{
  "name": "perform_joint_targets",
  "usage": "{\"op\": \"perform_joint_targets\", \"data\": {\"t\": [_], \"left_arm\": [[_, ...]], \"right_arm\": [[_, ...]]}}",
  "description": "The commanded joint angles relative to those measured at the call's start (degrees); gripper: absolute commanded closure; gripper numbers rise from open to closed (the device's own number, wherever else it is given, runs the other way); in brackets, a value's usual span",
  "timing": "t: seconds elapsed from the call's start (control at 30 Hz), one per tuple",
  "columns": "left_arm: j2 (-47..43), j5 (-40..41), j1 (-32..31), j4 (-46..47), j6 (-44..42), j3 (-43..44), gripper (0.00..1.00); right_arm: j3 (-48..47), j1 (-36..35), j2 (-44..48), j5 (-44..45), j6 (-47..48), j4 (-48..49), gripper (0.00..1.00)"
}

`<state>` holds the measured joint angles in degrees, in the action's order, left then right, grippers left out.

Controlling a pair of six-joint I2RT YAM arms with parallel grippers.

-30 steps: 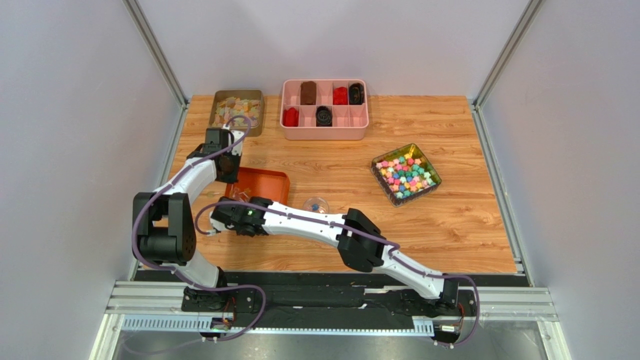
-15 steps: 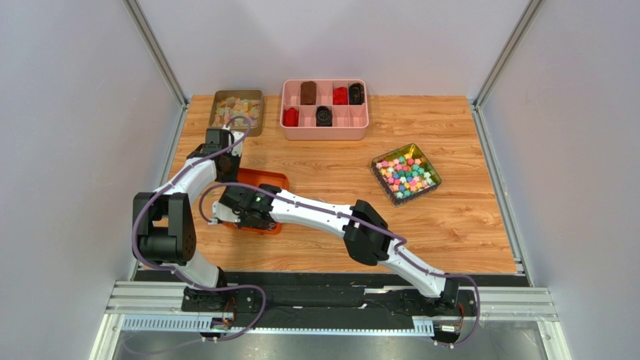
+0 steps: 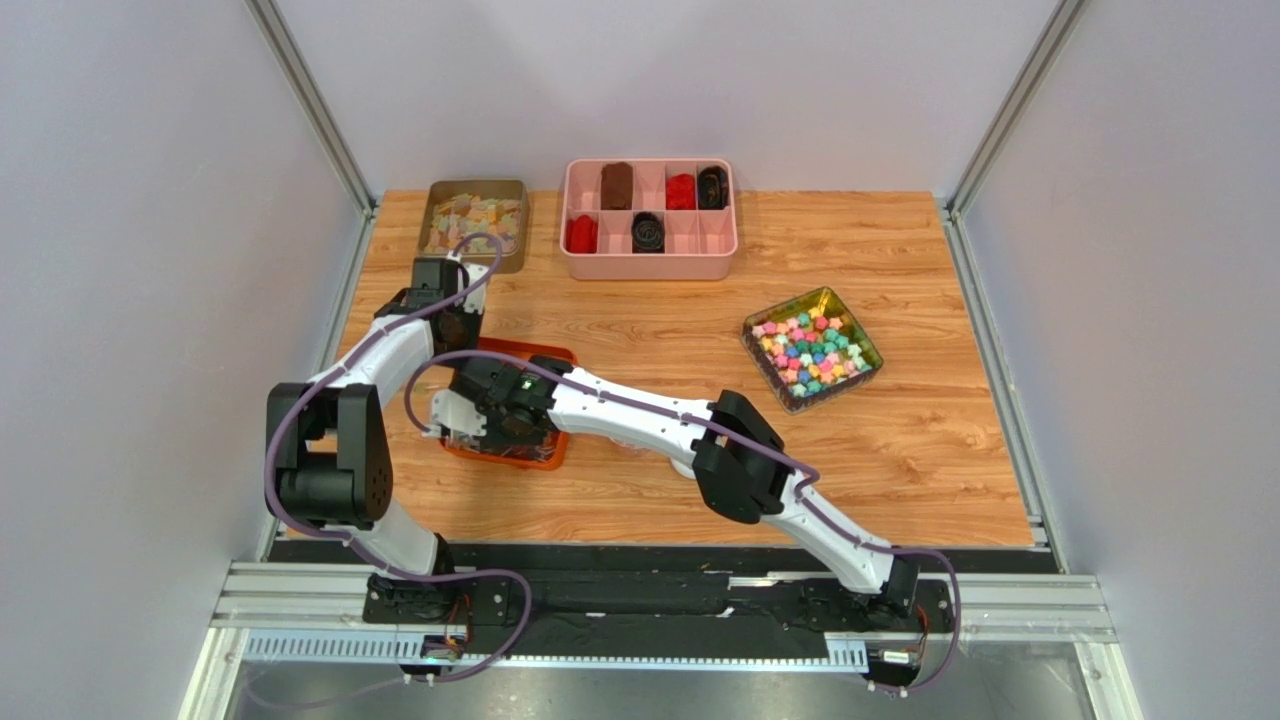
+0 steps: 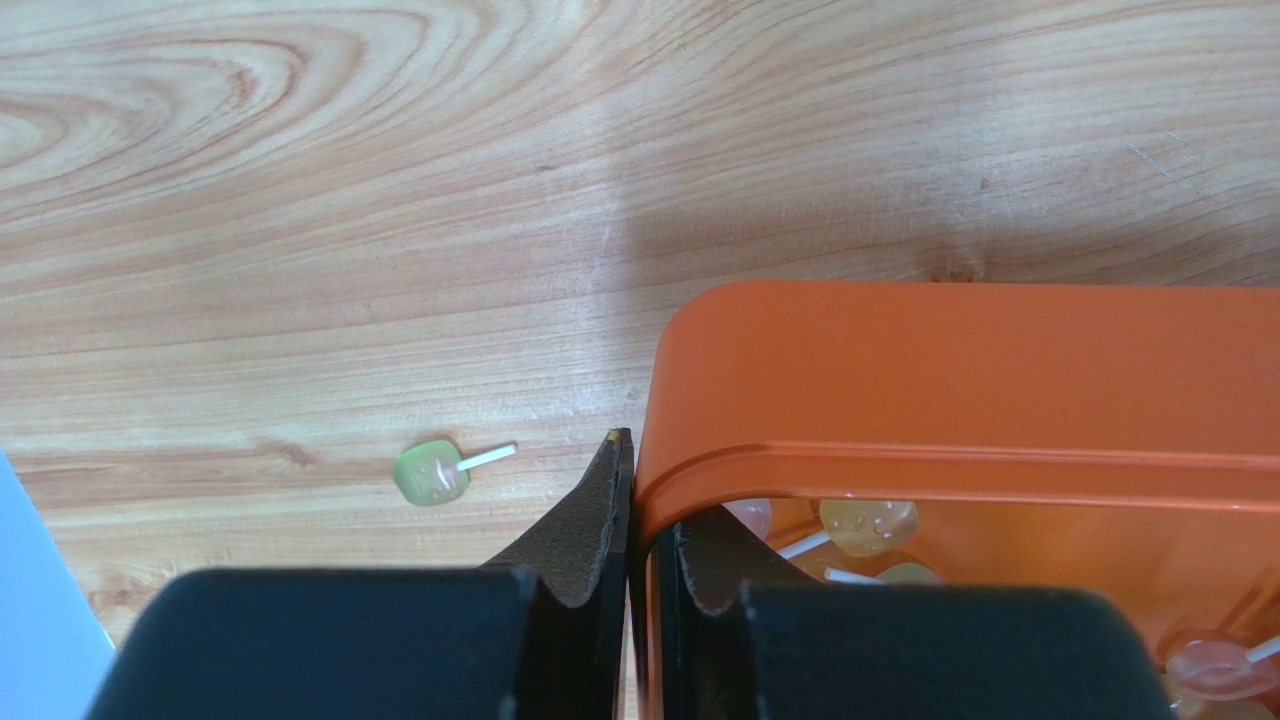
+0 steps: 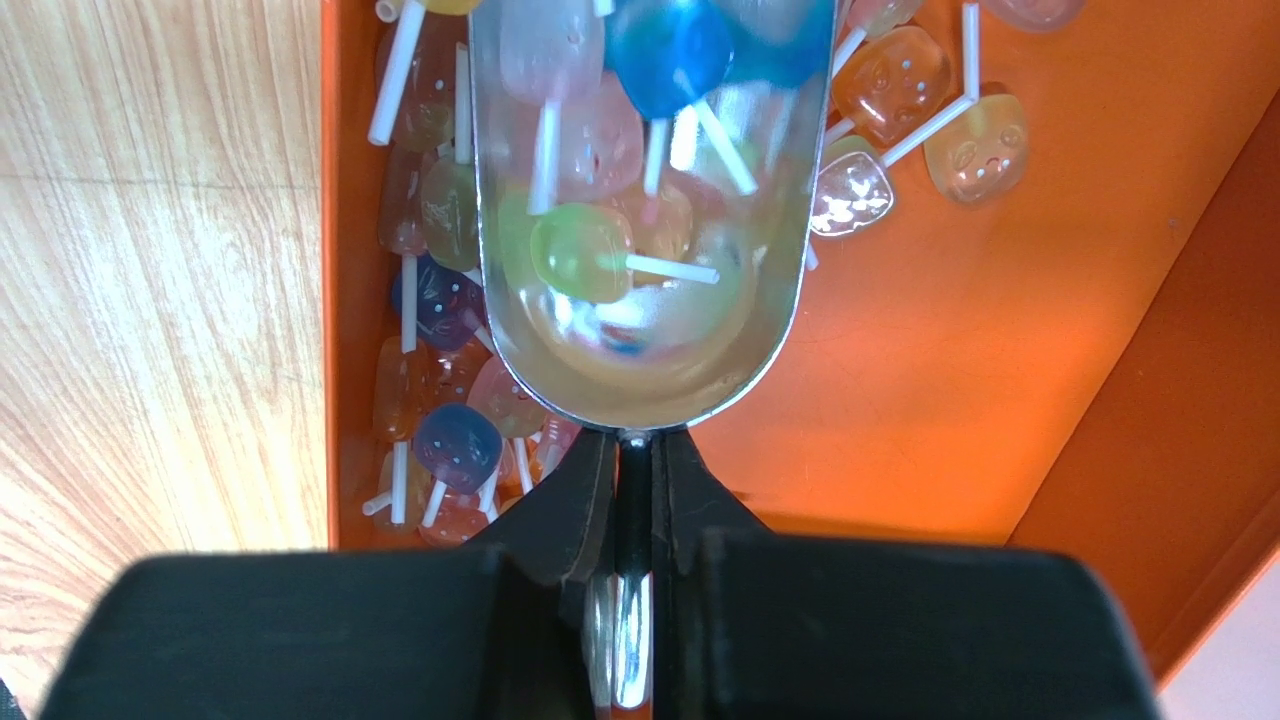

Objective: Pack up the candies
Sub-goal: Scoop the fake candies from the storage box.

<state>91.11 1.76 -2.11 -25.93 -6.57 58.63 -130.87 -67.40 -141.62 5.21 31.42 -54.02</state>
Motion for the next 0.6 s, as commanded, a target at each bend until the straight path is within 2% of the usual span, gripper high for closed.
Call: {"op": "perform_joint_targets", "data": {"t": [0.0, 0.27, 0.57], "left_arm": [[-0.5, -2.99, -0.35, 3.79, 1.65, 1.4, 1.0], [0.03, -4.3, -0.35, 3.52, 1.03, 1.49, 1.0], [1.0, -9.4, -0.35, 1.5, -1.87, 2.71, 1.0]], "right_arm": [[1.49, -0.11, 1.52, -3.28, 1.62, 0.14, 1.0], [1.67, 1.56, 2.14, -4.42, 3.82, 1.02, 1.0], [6.06, 3.06, 3.9, -10.04, 13.48, 1.9, 1.0]]}}
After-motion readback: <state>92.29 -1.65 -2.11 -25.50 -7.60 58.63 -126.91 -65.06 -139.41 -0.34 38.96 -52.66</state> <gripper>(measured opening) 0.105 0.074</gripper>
